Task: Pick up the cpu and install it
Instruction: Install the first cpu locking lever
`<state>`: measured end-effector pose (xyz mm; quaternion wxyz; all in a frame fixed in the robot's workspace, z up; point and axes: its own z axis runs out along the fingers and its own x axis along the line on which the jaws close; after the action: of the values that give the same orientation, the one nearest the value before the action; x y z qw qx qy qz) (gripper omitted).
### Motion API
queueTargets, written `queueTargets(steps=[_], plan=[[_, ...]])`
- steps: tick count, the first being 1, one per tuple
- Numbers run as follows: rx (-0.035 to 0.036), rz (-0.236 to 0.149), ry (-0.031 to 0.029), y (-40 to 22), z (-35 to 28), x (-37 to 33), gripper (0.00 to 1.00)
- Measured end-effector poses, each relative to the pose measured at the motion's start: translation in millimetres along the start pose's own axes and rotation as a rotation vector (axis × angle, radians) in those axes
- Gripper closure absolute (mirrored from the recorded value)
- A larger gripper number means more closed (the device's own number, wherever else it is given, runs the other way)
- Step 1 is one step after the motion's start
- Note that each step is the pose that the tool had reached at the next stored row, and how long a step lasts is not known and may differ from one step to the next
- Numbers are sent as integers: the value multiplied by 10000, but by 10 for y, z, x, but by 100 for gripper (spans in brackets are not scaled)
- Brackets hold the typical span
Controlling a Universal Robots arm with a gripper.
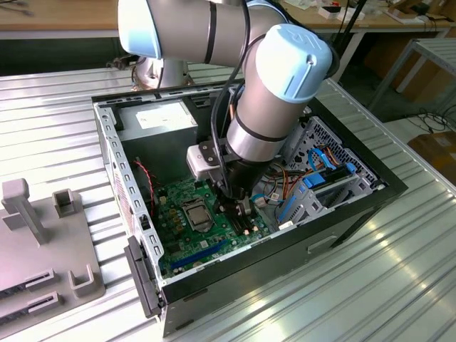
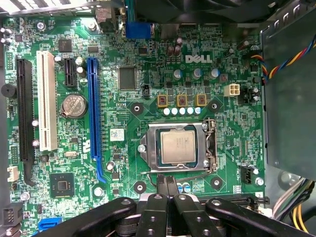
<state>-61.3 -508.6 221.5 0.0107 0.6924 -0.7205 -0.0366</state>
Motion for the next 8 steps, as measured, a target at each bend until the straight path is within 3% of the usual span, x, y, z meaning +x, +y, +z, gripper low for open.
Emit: queueTargets(steps=[2,8], plan=[[1,1,-2,-3,42,1,89],[0,1,-1,-4,55,37,89]])
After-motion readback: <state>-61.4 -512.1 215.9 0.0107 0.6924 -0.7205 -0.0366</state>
